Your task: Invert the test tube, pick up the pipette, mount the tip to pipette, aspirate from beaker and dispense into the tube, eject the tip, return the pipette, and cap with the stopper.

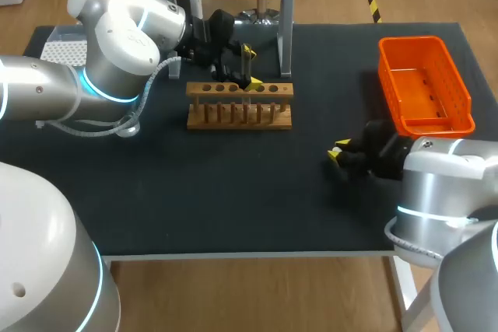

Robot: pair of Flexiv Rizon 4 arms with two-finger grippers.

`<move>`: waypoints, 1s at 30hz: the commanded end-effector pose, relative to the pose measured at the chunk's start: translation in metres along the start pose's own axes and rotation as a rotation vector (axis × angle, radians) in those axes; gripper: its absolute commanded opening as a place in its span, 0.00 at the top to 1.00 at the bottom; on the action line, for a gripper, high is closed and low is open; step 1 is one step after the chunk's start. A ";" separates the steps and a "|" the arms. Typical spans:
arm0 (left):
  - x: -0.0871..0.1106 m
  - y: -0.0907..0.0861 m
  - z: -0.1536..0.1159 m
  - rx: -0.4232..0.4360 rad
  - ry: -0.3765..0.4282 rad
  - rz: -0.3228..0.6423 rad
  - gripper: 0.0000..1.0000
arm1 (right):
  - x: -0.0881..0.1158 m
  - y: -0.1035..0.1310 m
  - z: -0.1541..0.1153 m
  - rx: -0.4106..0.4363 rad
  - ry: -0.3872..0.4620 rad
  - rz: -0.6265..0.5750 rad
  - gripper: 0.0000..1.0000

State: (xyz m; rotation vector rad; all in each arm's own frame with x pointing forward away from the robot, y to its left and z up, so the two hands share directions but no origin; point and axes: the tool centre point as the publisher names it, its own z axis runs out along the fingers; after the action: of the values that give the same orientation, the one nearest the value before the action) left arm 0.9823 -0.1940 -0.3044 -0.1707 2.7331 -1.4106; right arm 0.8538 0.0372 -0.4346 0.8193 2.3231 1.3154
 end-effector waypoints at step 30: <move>-0.001 0.000 0.001 -0.001 0.002 -0.001 0.00 | 0.000 0.053 -0.013 -0.046 0.108 -0.072 1.00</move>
State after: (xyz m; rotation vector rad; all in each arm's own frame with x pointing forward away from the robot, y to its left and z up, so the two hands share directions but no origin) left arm 0.9823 -0.1940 -0.3044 -0.1705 2.7331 -1.4106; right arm 0.8606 0.0560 -0.3979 0.7005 2.3055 1.3929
